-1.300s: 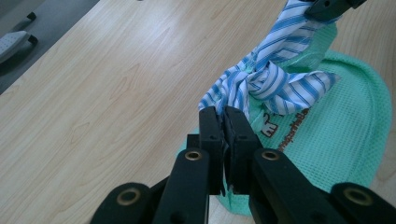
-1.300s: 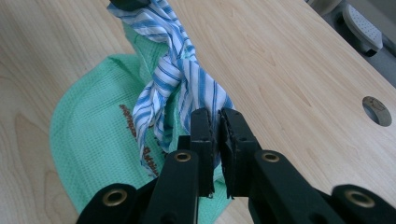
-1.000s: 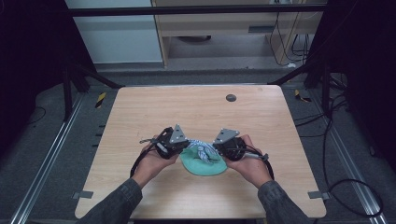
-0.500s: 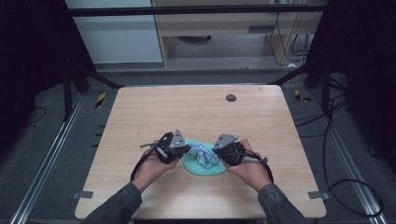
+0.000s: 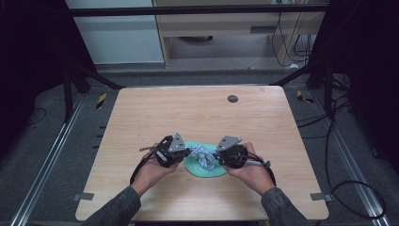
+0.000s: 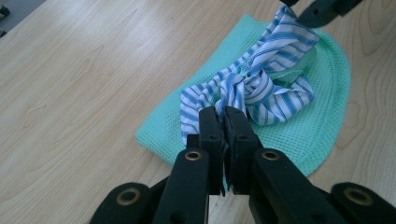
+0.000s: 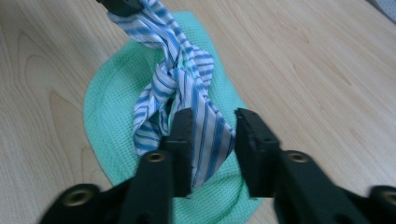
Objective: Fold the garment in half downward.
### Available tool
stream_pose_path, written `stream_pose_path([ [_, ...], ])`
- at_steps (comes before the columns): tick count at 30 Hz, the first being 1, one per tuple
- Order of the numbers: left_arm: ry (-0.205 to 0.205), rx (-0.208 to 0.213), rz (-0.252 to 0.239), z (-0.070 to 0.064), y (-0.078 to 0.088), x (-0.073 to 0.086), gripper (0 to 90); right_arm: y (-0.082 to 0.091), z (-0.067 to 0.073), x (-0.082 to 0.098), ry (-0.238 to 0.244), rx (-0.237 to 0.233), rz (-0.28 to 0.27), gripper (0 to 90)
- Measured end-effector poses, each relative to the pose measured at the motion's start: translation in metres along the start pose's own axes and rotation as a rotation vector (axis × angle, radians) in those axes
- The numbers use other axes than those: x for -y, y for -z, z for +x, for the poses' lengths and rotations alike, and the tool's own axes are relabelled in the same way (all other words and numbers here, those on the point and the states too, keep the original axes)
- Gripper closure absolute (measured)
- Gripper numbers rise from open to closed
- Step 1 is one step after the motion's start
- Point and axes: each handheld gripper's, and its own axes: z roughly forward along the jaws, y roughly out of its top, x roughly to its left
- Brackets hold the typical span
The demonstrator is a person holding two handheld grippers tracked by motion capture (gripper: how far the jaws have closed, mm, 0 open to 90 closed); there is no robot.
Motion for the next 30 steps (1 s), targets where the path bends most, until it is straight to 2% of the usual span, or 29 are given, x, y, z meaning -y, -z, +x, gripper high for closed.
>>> stream_pose_path([
  [1,-0.001,0.001,0.000,0.000,0.000,0.000,86.9,-0.001,0.000,0.000,-0.003,0.001,0.006,59.2],
  [2,-0.001,0.001,0.000,0.000,0.000,0.000,87.0,-0.001,0.000,0.000,-0.003,0.001,0.006,59.2],
  [3,-0.001,0.000,0.000,0.000,0.000,0.000,87.0,-0.004,-0.002,0.001,-0.018,-0.001,0.015,53.1],
  [6,0.003,0.002,-0.006,-0.001,0.001,0.000,87.0,-0.008,-0.005,0.003,-0.041,-0.009,0.032,49.1],
  [9,0.000,0.009,-0.011,-0.003,0.002,0.001,86.9,-0.008,-0.003,0.003,-0.038,-0.022,0.031,58.0],
  [10,0.000,0.009,-0.011,-0.003,0.002,0.001,86.9,-0.008,-0.003,0.003,-0.038,-0.022,0.031,58.0],
  [11,-0.001,0.010,-0.011,-0.003,0.002,0.001,86.9,-0.006,0.000,0.003,-0.032,-0.029,0.020,63.9],
  [18,-0.006,0.033,-0.009,-0.010,0.003,0.010,86.8,-0.004,0.010,0.008,-0.002,-0.056,0.029,76.0],
  [19,-0.007,0.038,-0.009,-0.012,0.004,0.014,86.8,-0.004,0.012,0.010,0.004,-0.067,0.026,81.8],
  [20,-0.007,0.038,-0.009,-0.012,0.004,0.014,86.8,-0.004,0.014,0.010,0.007,-0.077,0.026,83.5],
  [26,-0.006,0.049,-0.005,-0.016,0.005,0.022,87.0,-0.004,0.020,0.012,0.031,-0.093,0.033,87.3],
  [30,-0.020,0.052,0.005,-0.020,0.005,0.028,87.3,-0.004,0.025,0.012,0.049,-0.106,0.036,87.7],
])
